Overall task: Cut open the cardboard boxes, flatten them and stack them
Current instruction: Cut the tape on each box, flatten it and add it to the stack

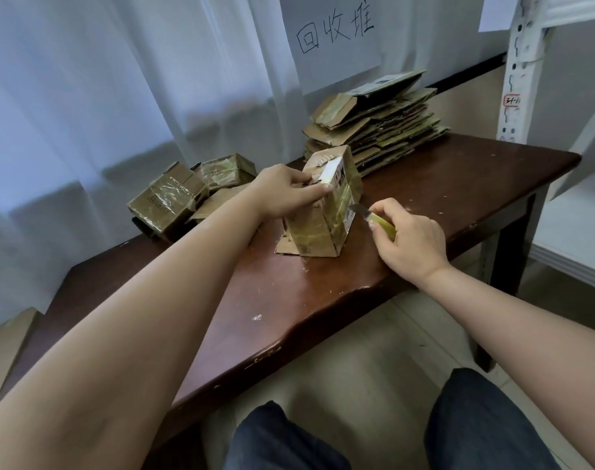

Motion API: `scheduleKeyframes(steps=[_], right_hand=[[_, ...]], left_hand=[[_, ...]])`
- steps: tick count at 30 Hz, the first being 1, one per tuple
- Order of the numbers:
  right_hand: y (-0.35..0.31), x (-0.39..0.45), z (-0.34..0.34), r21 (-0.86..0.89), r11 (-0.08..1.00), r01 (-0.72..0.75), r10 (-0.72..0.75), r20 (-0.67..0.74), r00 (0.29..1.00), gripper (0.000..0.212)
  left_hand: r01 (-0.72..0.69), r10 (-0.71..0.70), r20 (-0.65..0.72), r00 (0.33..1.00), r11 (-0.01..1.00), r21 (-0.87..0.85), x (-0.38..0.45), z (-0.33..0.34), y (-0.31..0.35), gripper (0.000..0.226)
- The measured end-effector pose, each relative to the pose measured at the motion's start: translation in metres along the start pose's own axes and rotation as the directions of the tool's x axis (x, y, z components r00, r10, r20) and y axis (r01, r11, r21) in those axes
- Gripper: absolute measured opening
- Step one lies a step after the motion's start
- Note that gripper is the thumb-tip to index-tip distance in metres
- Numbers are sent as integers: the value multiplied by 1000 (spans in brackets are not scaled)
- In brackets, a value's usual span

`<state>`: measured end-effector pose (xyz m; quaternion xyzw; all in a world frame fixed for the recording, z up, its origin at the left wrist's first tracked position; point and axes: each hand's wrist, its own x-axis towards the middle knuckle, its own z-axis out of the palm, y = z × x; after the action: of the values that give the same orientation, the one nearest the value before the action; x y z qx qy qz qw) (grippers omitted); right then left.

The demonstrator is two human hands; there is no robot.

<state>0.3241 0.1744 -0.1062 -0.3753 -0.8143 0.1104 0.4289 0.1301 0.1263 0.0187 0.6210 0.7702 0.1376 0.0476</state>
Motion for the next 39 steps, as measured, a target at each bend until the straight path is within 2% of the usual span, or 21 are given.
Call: scheduleKeyframes(steps=[6, 17, 20, 22, 24, 30, 36, 39], right_hand=[[-15, -10, 6, 44, 995, 91, -92, 31, 995, 15], [-25, -15, 15, 53, 990, 132, -130, -41, 991, 14], [-29, -16, 17, 10, 988, 152, -151, -75, 986, 13], [-34, -16, 18, -35, 987, 157, -160, -74, 984, 12], [-40, -16, 20, -76, 986, 150, -154, -52, 987, 12], [-42, -20, 14, -159, 975, 153, -155, -2, 988, 15], [-44, -21, 3, -243, 961, 134, -84, 204, 975, 26], [-44, -23, 0, -249, 963, 107, -42, 253, 967, 25]], left_hand=[[42, -47, -71, 996, 997, -60, -10, 13, 2, 56], [39, -44, -59, 997, 996, -84, -11, 13, 1, 58], [48, -53, -45, 998, 995, -92, -11, 13, 1, 64], [54, -58, -37, 998, 994, -97, -11, 13, 2, 75], [58, -60, -26, 998, 996, -63, -12, 12, 4, 83], [45, -45, -25, 999, 999, -16, -11, 12, 7, 78], [60, -61, -28, 998, 998, -26, -12, 13, 8, 74], [75, -76, -24, 997, 997, -30, -12, 13, 7, 72]])
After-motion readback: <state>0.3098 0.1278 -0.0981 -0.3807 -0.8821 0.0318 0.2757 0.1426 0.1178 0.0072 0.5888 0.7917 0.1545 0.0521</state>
